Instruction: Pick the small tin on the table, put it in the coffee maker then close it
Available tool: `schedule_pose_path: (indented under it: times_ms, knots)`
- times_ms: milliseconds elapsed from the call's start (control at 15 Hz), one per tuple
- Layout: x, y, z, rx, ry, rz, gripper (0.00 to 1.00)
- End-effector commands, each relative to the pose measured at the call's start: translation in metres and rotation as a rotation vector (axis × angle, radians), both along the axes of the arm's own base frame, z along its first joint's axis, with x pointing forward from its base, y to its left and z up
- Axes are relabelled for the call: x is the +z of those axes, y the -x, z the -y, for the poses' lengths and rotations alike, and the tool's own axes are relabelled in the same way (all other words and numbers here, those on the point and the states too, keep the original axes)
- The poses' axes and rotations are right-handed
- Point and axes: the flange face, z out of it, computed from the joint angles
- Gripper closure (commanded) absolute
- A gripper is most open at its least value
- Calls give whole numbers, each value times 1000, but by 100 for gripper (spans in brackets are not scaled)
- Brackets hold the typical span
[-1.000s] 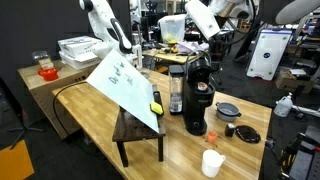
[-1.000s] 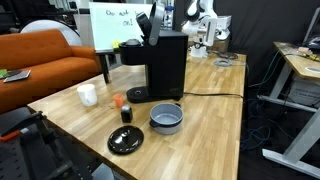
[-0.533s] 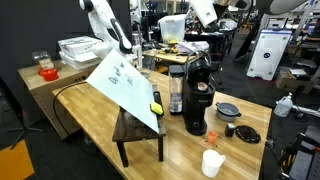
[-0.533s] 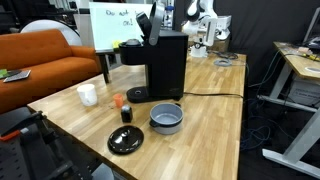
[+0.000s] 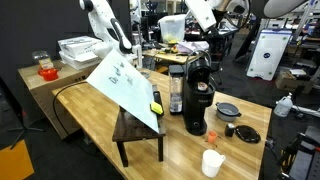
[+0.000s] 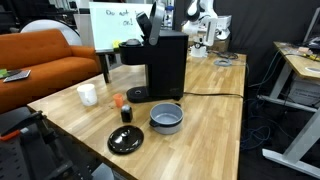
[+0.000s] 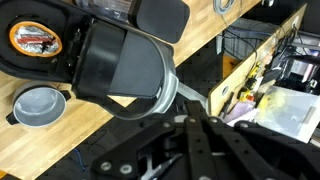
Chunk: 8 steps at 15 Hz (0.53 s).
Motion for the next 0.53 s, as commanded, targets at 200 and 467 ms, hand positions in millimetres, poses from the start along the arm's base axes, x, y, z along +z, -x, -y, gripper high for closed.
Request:
schedule_pose_path:
  times_ms: [200,467]
  knots:
    - [1,0,0,1,-1,-1,99]
    - [11,-15,8,-21,14,49,100]
